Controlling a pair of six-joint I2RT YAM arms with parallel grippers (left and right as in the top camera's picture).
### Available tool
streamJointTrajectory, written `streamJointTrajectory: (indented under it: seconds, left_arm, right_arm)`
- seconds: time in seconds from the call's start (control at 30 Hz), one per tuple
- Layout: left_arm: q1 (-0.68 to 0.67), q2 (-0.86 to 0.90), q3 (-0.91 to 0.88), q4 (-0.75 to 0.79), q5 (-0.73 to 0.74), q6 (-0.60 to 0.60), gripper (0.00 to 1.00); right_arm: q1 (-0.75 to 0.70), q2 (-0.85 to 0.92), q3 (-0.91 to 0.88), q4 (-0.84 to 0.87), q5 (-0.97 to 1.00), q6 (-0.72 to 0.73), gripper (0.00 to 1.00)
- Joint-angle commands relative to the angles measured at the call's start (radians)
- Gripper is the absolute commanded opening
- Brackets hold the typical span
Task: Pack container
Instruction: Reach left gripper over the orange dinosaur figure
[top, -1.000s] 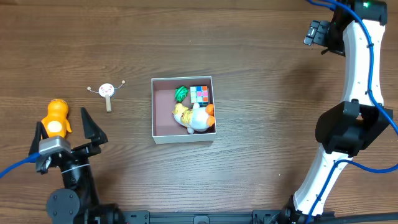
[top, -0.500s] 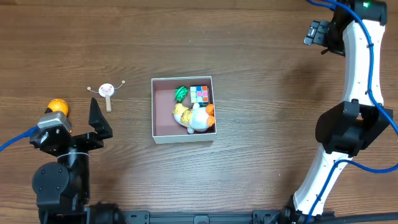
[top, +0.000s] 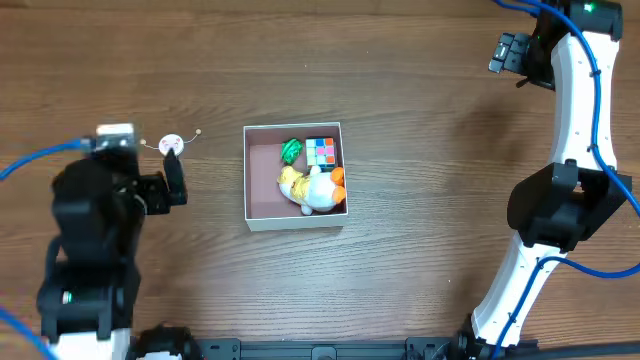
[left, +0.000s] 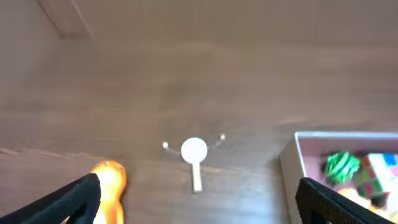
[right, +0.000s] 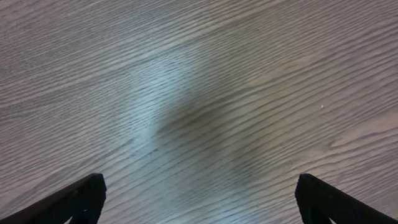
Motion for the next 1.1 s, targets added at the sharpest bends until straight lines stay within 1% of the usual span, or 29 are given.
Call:
streamJointTrajectory:
  seconds: [0.0, 0.1, 0.13, 0.2, 0.33, 0.43, 0.53, 0.63, 0.77, 0.8, 0.93, 1.07]
  left_arm:
    - [0.005, 0.108, 0.057, -0.011, 0.053, 0.071, 1.00]
    - [0.005, 0.185, 0.139, -0.015, 0.053, 0.071, 1.00]
    - [0.005, 0.243, 0.211, -0.041, 0.060, 0.072, 1.00]
    - [0.005, 0.298, 0.277, -0.100, 0.071, 0.082, 1.00]
    - [0.006, 0.391, 0.294, -0.166, 0.058, 0.095, 1.00]
    - [0.005, 0.445, 0.312, -0.175, 0.079, 0.103, 1.00]
    - [0.006, 0.510, 0.393, -0.221, 0.087, 0.088, 1.00]
    - [0.005, 0.579, 0.470, -0.311, 0.045, 0.081, 1.00]
    - [0.006, 0.620, 0.457, -0.376, 0.043, 0.084, 1.00]
    - [0.005, 0.631, 0.457, -0.373, 0.045, 0.105, 1.00]
    - [0.005, 0.658, 0.472, -0.391, 0.050, 0.106, 1.00]
    - [0.003, 0.696, 0.486, -0.433, 0.068, 0.061, 1.00]
  right_arm:
    - [-0.001, -0.025, -0.005, 0.006, 0.014, 0.008, 1.00]
    - [-0.001, -0.025, -0.005, 0.006, 0.014, 0.008, 1.00]
    - [-0.001, -0.025, -0.005, 0.006, 0.014, 0.008, 1.00]
    - [-0.001, -0.025, -0.005, 0.006, 0.014, 0.008, 1.00]
    - [-0.001, -0.025, -0.005, 0.006, 0.014, 0.008, 1.00]
    - [-0.001, -0.025, -0.005, 0.006, 0.014, 0.008, 1.00]
    - [-0.001, -0.025, -0.005, 0.006, 0.014, 0.008, 1.00]
    - [-0.001, -0.025, -0.005, 0.006, 0.014, 0.008, 1.00]
    - [-0.001, -0.025, -0.005, 0.006, 0.014, 0.008, 1.00]
    - [-0.001, -0.025, -0.005, 0.006, 0.014, 0.008, 1.00]
    - [-0.001, -0.025, -0.005, 0.006, 0.014, 0.008, 1.00]
    - [-0.001, -0.025, -0.005, 0.006, 0.014, 0.008, 1.00]
